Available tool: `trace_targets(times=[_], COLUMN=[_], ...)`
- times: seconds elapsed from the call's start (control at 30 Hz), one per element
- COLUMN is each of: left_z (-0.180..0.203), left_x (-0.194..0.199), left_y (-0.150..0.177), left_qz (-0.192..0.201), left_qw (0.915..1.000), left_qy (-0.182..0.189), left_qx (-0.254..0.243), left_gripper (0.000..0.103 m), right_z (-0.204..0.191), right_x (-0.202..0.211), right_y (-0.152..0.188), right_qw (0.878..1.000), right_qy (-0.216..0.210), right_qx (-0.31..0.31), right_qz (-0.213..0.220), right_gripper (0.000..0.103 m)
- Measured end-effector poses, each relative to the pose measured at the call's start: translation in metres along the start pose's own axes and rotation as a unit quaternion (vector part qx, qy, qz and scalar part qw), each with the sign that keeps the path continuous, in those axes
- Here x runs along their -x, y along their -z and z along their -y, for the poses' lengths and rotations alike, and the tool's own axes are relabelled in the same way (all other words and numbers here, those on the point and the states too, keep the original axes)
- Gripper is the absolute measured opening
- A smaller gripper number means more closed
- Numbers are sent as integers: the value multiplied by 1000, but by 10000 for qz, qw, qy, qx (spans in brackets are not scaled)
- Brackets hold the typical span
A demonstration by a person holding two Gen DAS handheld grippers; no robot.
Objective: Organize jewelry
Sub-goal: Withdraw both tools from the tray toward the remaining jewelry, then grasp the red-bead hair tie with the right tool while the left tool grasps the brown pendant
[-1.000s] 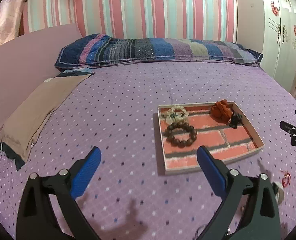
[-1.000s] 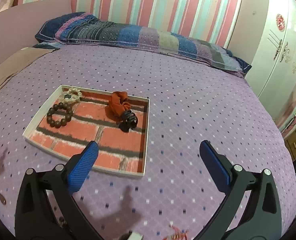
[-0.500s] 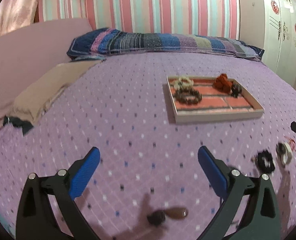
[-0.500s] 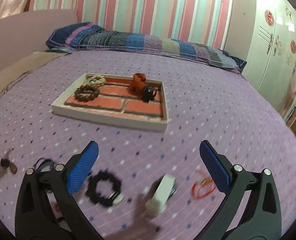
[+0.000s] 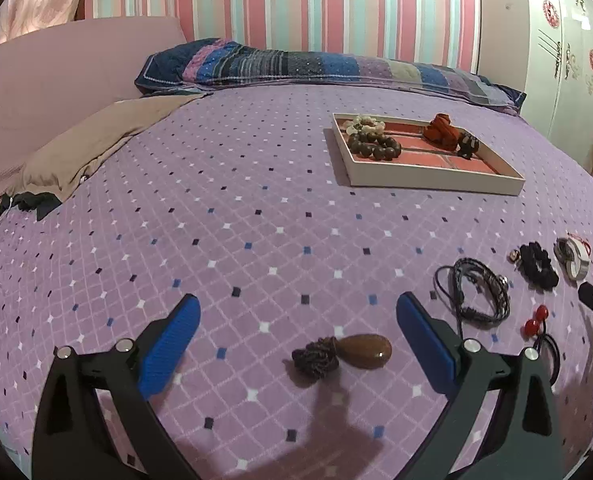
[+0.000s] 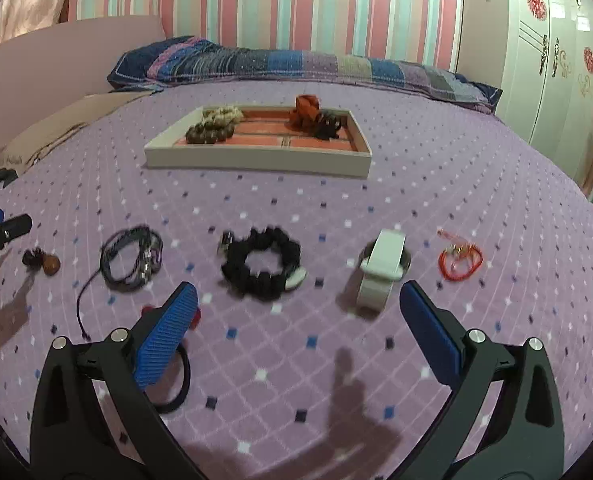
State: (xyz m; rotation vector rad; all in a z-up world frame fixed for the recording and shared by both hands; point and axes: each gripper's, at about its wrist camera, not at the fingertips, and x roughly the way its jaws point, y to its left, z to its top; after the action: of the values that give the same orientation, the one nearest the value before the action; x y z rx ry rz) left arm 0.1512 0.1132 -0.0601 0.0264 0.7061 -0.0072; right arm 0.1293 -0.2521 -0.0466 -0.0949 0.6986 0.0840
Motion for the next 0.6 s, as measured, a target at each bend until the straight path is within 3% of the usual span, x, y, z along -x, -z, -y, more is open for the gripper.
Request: trace_targets(times=[0.5,0.6], left_z=[-9,-11], left_x=[-4,-7], left_y=[31,34], left_qz=[74,30], left_qw=[9999,9999], left_qy=[-49,17], left_qx=[-117,-120], left_gripper=[95,86], right_z=[-26,-33], right_x=[-4,-4], right_y=[35,39], right_qw=[9994,9989], right_qy=[-103,-147], right_qx=[247,346], right_qz=[-227,-278], right_gripper=[98,95])
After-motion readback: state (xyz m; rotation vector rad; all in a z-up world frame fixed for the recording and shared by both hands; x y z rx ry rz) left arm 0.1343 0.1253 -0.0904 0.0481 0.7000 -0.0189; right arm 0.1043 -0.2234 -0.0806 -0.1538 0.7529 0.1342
